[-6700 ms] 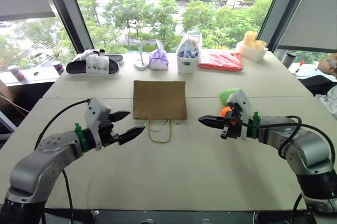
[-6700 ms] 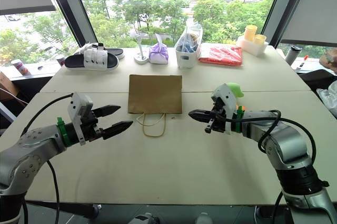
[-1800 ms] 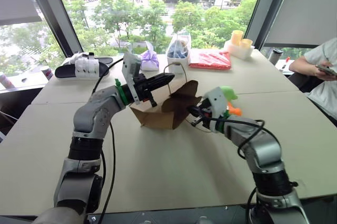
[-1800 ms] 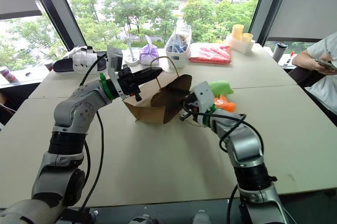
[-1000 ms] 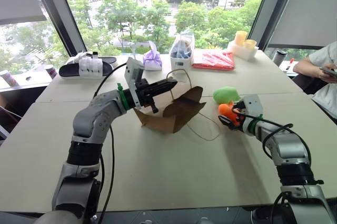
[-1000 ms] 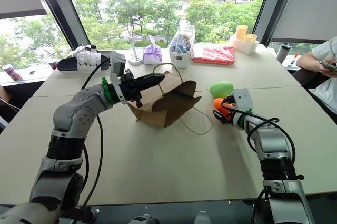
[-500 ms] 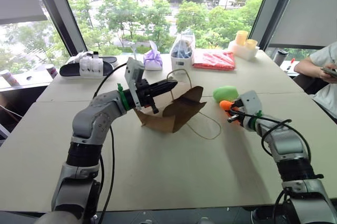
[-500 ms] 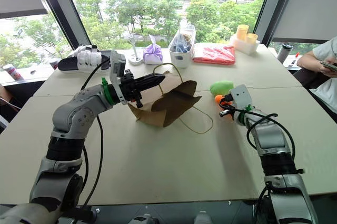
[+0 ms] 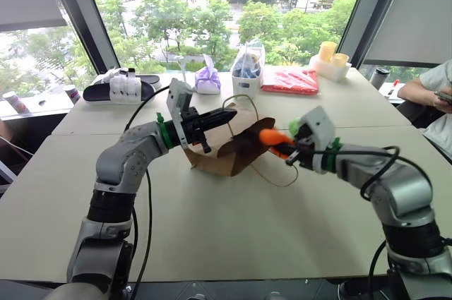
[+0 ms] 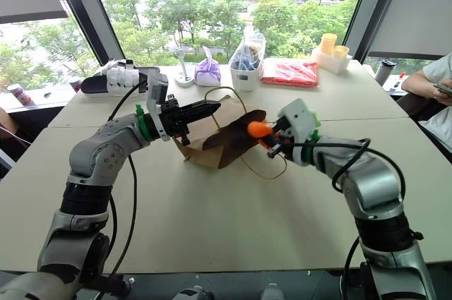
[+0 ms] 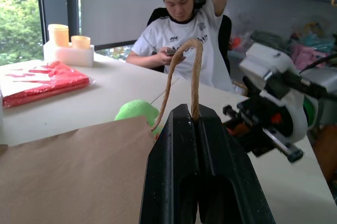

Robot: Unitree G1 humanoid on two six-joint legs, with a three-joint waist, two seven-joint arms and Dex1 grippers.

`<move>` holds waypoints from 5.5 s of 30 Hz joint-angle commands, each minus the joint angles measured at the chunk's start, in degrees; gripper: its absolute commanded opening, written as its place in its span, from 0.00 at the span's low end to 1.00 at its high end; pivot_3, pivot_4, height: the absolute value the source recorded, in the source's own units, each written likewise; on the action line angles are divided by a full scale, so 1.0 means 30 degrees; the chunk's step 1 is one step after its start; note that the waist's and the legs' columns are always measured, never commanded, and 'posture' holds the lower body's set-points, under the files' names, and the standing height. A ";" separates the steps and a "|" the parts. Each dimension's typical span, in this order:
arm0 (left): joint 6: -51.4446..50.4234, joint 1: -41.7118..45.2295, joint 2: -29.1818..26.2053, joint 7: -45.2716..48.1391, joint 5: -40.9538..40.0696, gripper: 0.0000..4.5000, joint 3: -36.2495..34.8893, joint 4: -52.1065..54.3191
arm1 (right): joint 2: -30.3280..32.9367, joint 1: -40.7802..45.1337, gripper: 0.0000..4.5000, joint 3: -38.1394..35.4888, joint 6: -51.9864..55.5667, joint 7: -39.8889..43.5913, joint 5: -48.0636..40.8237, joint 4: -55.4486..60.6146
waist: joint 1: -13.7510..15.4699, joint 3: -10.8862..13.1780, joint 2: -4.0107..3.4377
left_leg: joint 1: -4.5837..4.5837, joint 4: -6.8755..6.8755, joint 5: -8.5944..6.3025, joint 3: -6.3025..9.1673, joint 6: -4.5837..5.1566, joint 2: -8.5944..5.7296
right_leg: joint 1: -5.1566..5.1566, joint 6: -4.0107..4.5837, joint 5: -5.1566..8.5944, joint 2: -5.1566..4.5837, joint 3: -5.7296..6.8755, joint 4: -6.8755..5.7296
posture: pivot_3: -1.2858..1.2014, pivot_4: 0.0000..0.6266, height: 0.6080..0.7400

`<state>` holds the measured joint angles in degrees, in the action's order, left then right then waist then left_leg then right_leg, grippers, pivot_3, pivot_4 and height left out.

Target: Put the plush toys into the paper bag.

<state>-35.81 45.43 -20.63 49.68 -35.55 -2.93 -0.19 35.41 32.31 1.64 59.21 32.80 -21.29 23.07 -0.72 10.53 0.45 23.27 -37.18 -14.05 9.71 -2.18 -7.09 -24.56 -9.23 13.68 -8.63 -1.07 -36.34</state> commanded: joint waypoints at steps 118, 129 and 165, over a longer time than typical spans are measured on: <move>-0.0697 0.0367 0.0291 -0.2207 -0.2206 0.00 -0.1500 0.1186 | -0.5352 0.6638 0.60 0.5373 -0.9511 0.0287 0.6841 -1.1524 | -0.0163 0.0000 -0.0004 | -0.0036 0.0014 -0.0010 -0.0032 0.0021 0.0012 | -0.0017 0.0018 -0.0123 0.0015 -0.0007 0.0058 | 0.52 0.24 1.00; 0.0095 0.0803 0.0070 -0.2514 -0.1788 0.00 -0.2108 -0.0054 | -0.1198 0.4531 0.98 0.1266 -0.3975 0.2585 0.4255 -0.3219 | -0.0064 0.0000 -0.0004 | -0.0013 0.0014 -0.0011 -0.0028 0.0023 0.0007 | -0.0028 0.0018 -0.0122 0.0016 -0.0003 0.0068 | 0.52 0.24 1.00; 0.1185 0.1754 -0.0406 -0.1901 -0.1041 0.00 -0.2200 -0.1731 | -0.2841 -0.1406 0.01 -0.4725 0.2838 -0.1641 -0.1751 -0.0508 | -0.0033 -0.0003 0.0003 | -0.0018 0.0004 -0.0012 -0.0047 0.0027 0.0014 | -0.0018 0.0017 -0.0123 0.0011 -0.0006 0.0069 | 0.52 0.24 1.00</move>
<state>-32.95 49.40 -21.73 43.82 -38.04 -8.58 -7.72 26.28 26.66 -10.30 67.17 28.13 -24.83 18.94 -0.82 10.52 0.46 23.21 -37.17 -14.08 9.57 -2.10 -7.05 -24.61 -9.18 13.31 -8.59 -1.09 -36.13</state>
